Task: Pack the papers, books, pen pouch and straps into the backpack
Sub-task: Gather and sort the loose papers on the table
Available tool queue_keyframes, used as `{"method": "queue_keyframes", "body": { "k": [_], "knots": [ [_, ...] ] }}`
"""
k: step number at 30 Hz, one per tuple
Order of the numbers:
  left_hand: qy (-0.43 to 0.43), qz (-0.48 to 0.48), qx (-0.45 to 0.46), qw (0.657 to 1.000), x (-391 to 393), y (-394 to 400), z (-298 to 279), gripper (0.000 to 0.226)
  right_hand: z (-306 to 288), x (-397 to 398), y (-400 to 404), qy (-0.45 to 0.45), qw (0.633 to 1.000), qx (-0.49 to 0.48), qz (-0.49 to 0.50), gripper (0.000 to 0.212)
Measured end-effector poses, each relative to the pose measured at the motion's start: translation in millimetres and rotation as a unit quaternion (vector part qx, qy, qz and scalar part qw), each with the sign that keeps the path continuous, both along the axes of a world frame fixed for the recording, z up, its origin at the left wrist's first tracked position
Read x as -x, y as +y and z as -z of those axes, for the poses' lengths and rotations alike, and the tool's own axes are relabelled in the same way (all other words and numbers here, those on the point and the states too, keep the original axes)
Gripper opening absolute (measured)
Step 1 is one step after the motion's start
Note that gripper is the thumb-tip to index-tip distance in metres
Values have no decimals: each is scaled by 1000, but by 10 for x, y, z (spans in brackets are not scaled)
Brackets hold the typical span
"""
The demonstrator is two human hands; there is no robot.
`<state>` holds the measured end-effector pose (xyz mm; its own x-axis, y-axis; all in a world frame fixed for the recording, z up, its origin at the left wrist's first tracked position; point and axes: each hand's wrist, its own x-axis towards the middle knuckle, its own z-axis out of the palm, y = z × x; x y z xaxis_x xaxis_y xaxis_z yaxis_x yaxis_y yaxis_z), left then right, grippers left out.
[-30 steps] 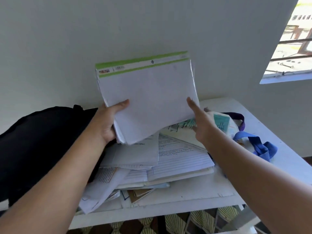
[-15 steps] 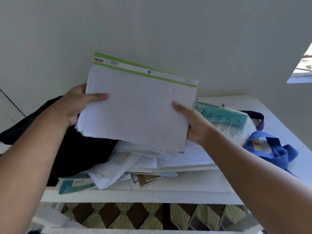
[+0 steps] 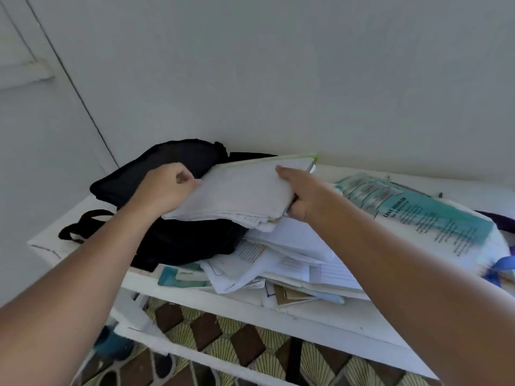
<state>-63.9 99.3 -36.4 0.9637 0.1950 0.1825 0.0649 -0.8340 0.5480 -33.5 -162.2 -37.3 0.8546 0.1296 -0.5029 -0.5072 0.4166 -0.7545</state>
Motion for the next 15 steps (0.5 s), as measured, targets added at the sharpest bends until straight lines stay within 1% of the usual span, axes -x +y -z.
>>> {"method": "queue_keyframes", "body": {
  "k": [5,8,10,12,13,14,15],
  "knots": [
    [54,8,-37,998,-16,196,110,14,-103,-176,439,6,1000,21,-8,29],
    [74,7,-71,995,-119,332,171,17,-112,-257,703,7,999,28,-20,26],
    [64,-7,-121,991,-215,419,232,22,-100,-317,890,10,999,35,-26,29],
    [49,-50,-218,973,-322,489,286,16,-58,-389,1057,18,999,42,-28,33],
    [44,-77,-268,959,-374,525,310,20,-46,-422,1137,30,998,43,-22,29],
    [42,-100,-300,948,-430,571,336,32,-41,-453,1223,40,998,52,-20,21],
    [45,-114,-310,943,-477,624,344,46,-11,-488,1311,49,997,51,-11,13]
  ]
}}
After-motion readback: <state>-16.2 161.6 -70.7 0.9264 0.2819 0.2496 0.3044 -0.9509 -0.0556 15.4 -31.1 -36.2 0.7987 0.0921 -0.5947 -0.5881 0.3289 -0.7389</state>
